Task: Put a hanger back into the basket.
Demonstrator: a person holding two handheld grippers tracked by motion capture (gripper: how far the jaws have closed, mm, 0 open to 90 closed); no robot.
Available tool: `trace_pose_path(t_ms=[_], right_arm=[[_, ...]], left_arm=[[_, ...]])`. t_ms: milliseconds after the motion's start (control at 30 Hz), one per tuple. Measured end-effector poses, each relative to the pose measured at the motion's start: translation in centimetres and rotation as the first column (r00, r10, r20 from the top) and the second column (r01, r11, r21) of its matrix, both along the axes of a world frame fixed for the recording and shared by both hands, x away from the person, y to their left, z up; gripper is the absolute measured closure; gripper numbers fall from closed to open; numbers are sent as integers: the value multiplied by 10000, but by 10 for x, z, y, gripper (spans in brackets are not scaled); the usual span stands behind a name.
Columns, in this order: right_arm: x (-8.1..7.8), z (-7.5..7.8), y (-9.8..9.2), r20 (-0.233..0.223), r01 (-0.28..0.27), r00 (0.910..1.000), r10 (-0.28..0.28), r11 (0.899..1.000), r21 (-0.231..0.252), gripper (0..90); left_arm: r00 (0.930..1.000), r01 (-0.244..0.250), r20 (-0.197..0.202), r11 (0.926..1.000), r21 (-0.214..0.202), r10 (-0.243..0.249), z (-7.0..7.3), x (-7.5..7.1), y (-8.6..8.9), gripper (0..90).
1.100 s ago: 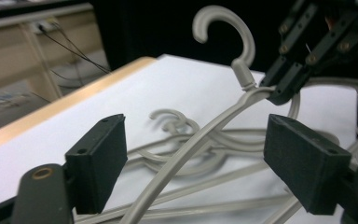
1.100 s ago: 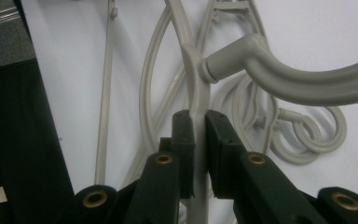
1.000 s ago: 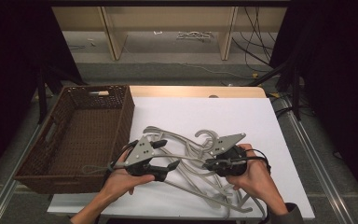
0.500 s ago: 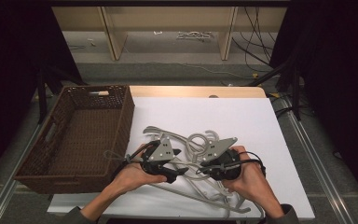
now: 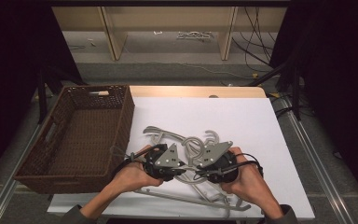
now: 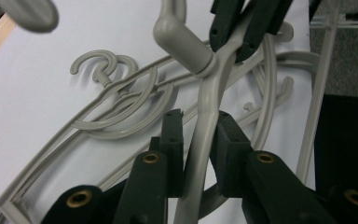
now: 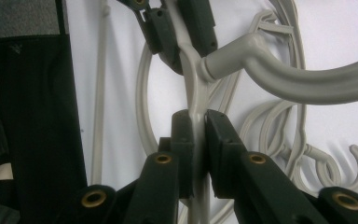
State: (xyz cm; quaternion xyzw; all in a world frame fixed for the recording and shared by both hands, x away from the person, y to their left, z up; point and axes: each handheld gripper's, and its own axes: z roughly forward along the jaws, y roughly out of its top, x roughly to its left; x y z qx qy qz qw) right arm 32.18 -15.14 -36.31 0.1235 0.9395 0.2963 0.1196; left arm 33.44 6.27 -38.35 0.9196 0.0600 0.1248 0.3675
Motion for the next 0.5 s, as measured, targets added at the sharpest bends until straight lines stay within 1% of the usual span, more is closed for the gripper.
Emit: trace_pose_path(t_ms=[33, 67, 100, 133, 167, 200, 233, 267, 300, 333, 367, 400, 433, 467, 500], right_arm=[[1, 0, 0, 63, 14, 10000, -14, 10000, 38, 807], [1, 0, 0, 110, 100, 9999, -101, 9999, 74, 789], [1, 1, 0, 205, 193, 9996, -194, 9998, 70, 772], [1, 2, 0, 312, 371, 9988, -371, 9993, 18, 756], [1, 2, 0, 280, 396, 9988, -396, 9992, 14, 750], [1, 2, 0, 332, 501, 9982, -506, 9986, 173, 731], [2, 3, -3, 105, 1155, 9931, -1165, 9909, 687, 591], [2, 3, -3, 105, 1155, 9931, -1165, 9909, 687, 591], [3, 4, -5, 143, 1510, 9881, -1533, 9832, 1027, 517], [5, 6, -8, 208, 1919, 9803, -1966, 9715, 1393, 467], [7, 10, -11, 198, 2252, 9724, -2325, 9574, 1805, 434], [8, 14, -15, -15, 2462, 9678, -2515, 9461, 2105, 405], [9, 17, -19, -39, 2587, 9639, -2663, 9329, 2505, 387], [8, 20, -23, -138, 2832, 9567, -2909, 9184, 2762, 375], [8, 22, -26, -136, 2987, 9511, -3085, 9078, 2943, 363]], left_arm=[[10000, 73, 69, 9999, -144, -72, 0, -1, 0, 781], [9994, 309, 138, 9995, 105, -310, 2, 0, 1, 797], [9998, 218, 20, 9997, -133, -218, 1, -1, 0, 809], [9997, 166, -165, 9996, -218, -169, 1, -2, 1, 819], [9997, 124, -184, 9995, -307, -130, 1, -1, 1, 819], [9997, 89, -242, 9995, -298, -96, 2, -1, 3, 819], [9996, -48, -294, 9994, -343, 38, 3, 1, 5, 819], [9991, -309, -309, 9985, -449, 295, 3, 3, 7, 819], [9979, -506, -440, 9973, -525, 484, 4, 5, 10, 819], [9979, -565, -339, 9975, -413, 551, 5, 8, 14, 819], [9986, -462, -273, 9978, -470, 449, 6, 12, 16, 819], [9921, -1186, -478, 9915, -527, 1161, 6, 11, 20, 819], [9914, -1258, -426, 9912, -418, 1240, 8, 13, 23, 819], [9884, -1447, -533, 9880, -547, 1419, 10, 14, 25, 819], [9862, -1597, -547, 9853, -613, 1565, 12, 15, 27, 819]])
